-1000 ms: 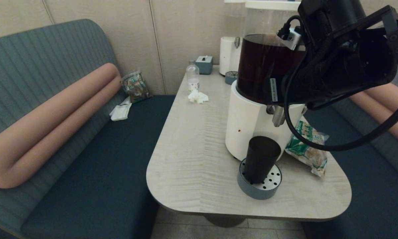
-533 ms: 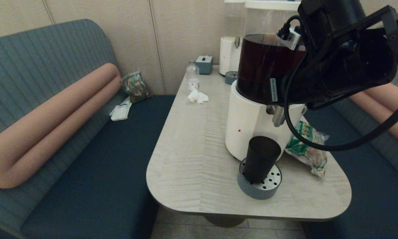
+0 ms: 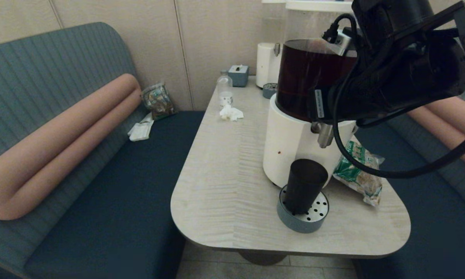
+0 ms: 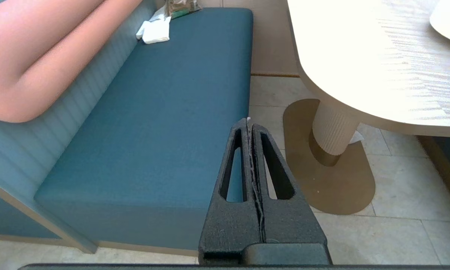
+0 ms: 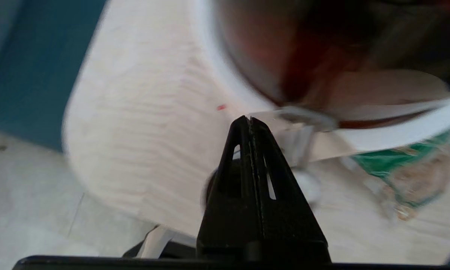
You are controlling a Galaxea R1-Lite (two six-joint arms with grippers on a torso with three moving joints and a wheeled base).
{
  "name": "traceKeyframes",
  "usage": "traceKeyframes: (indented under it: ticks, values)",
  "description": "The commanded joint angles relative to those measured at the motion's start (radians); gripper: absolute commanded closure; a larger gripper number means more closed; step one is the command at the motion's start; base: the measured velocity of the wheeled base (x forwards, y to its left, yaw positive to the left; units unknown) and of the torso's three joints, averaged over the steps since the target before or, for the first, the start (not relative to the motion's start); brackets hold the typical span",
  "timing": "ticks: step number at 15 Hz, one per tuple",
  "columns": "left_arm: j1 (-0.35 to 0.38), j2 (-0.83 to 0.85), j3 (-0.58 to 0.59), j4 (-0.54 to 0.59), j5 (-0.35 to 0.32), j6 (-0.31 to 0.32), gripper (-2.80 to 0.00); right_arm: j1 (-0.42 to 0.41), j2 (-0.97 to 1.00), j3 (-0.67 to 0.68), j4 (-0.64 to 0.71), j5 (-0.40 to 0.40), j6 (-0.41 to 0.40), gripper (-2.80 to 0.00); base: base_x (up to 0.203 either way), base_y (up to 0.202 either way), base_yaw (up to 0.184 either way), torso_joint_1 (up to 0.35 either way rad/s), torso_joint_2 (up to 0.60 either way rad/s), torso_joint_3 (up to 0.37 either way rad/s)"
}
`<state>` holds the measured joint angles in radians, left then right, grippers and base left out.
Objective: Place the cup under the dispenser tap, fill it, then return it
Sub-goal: Turn off the faucet
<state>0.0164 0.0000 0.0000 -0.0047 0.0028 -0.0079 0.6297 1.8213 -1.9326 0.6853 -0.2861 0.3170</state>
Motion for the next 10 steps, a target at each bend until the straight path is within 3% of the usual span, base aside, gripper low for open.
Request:
traceKeyframes:
  ticks: [1,10]
  values:
    - [0.0,0.002,0.0,0.0,0.0,-0.001,0.0,0.012,-0.016,0.0,-0.003,0.009,0.0,0.0,0.0,0.0,0.0,0.0,0.0,0.0]
    - [0.0,0.002,0.0,-0.001,0.002,-0.001,0.0,0.042,-0.161,0.04,-0.04,-0.018,-0.051,0.0,0.0,0.0,0.0,0.0,0.0,0.0]
